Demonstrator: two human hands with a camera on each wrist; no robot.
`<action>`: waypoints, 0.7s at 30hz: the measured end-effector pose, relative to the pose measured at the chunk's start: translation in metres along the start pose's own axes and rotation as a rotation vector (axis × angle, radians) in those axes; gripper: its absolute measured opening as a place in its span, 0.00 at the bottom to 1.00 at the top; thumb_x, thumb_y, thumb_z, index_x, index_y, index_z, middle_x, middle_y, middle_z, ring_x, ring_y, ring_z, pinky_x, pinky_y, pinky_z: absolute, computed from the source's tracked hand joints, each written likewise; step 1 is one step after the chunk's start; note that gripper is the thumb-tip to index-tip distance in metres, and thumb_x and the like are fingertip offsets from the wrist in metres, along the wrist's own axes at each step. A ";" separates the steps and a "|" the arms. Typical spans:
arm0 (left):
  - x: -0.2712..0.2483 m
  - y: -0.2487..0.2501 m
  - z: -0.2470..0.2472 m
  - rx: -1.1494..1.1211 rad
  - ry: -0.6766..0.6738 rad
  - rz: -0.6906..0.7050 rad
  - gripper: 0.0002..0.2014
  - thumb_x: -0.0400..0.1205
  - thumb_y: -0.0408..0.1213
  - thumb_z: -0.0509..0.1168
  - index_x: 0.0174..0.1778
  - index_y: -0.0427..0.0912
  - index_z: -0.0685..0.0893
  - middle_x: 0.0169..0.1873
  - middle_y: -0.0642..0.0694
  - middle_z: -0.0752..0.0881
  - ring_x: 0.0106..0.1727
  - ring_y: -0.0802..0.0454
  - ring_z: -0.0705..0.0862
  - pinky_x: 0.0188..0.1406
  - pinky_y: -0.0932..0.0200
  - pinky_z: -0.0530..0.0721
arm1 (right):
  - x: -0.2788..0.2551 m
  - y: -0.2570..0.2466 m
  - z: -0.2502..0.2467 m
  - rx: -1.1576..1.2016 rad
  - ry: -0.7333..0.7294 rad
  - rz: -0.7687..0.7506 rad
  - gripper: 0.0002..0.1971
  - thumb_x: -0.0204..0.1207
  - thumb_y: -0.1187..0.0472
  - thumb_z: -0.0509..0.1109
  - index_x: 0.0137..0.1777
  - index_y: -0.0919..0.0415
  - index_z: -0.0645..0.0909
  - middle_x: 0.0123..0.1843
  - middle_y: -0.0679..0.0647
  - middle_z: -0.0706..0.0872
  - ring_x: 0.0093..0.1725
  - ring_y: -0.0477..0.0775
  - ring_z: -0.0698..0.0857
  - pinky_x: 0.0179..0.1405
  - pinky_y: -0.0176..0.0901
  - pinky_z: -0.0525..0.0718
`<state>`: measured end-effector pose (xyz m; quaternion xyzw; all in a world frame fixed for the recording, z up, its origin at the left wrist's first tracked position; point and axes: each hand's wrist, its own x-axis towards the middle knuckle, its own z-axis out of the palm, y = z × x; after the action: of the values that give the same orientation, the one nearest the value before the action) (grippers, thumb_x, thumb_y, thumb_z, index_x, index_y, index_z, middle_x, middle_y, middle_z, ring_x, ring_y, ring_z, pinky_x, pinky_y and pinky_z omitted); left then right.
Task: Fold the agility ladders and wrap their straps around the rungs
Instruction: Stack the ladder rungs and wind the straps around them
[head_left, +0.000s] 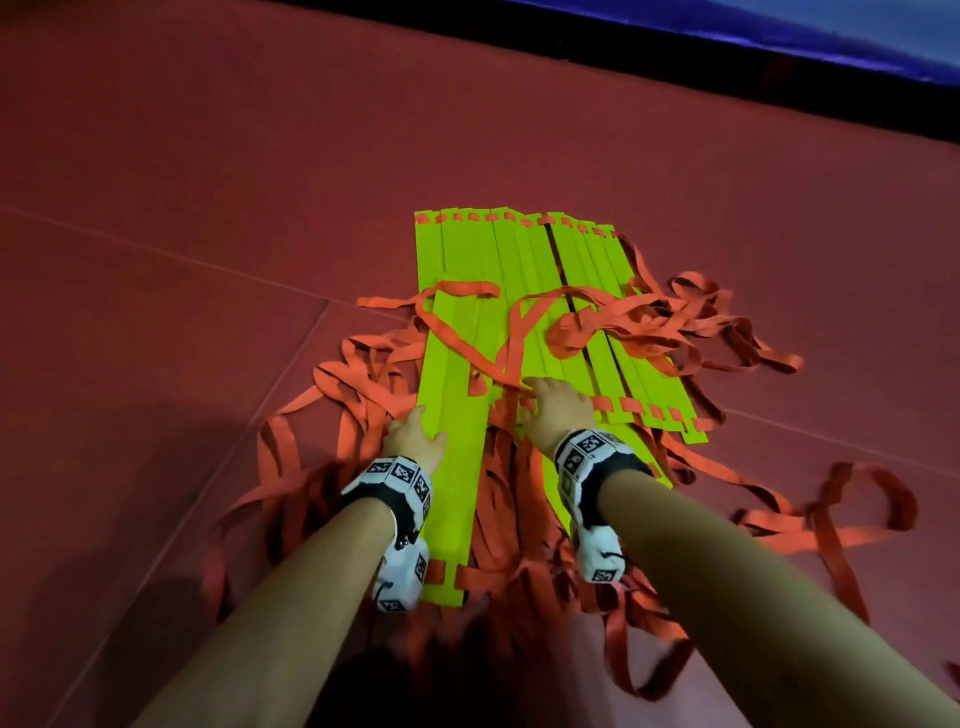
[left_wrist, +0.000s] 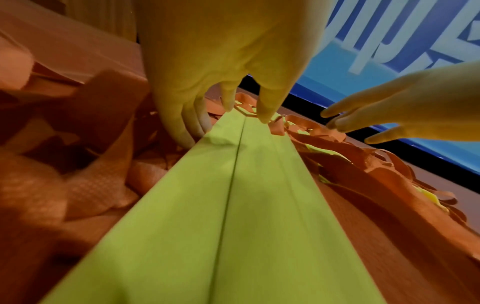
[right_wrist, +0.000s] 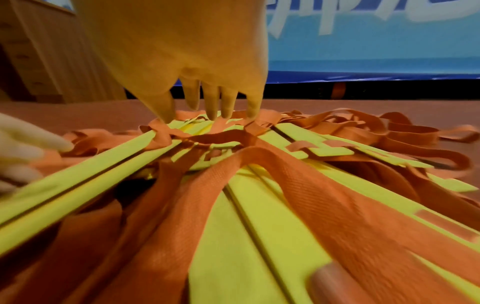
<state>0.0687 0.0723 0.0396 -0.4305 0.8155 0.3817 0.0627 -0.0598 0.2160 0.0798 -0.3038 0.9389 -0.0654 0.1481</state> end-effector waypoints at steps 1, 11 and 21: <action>0.008 -0.001 0.002 -0.013 0.008 -0.009 0.29 0.84 0.41 0.65 0.82 0.46 0.65 0.72 0.33 0.71 0.69 0.35 0.76 0.66 0.49 0.74 | 0.011 -0.003 0.005 -0.003 -0.030 -0.031 0.27 0.83 0.51 0.61 0.81 0.53 0.62 0.78 0.56 0.70 0.78 0.58 0.67 0.74 0.57 0.67; 0.033 -0.023 0.006 -0.187 0.016 0.092 0.33 0.85 0.26 0.59 0.84 0.53 0.61 0.76 0.35 0.74 0.67 0.34 0.80 0.58 0.46 0.82 | 0.041 0.019 0.038 0.052 -0.110 -0.139 0.19 0.83 0.62 0.60 0.73 0.55 0.75 0.65 0.58 0.77 0.60 0.65 0.81 0.51 0.51 0.79; 0.000 -0.037 -0.020 -0.235 0.101 0.147 0.30 0.84 0.21 0.55 0.81 0.49 0.68 0.78 0.38 0.72 0.67 0.34 0.79 0.61 0.47 0.80 | 0.020 0.095 -0.035 0.559 0.286 0.388 0.12 0.82 0.62 0.61 0.51 0.65 0.86 0.41 0.62 0.87 0.35 0.55 0.84 0.39 0.43 0.75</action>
<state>0.1013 0.0464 0.0332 -0.3927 0.7965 0.4561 -0.0575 -0.1391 0.2817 0.0883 -0.0555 0.9362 -0.3317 0.1024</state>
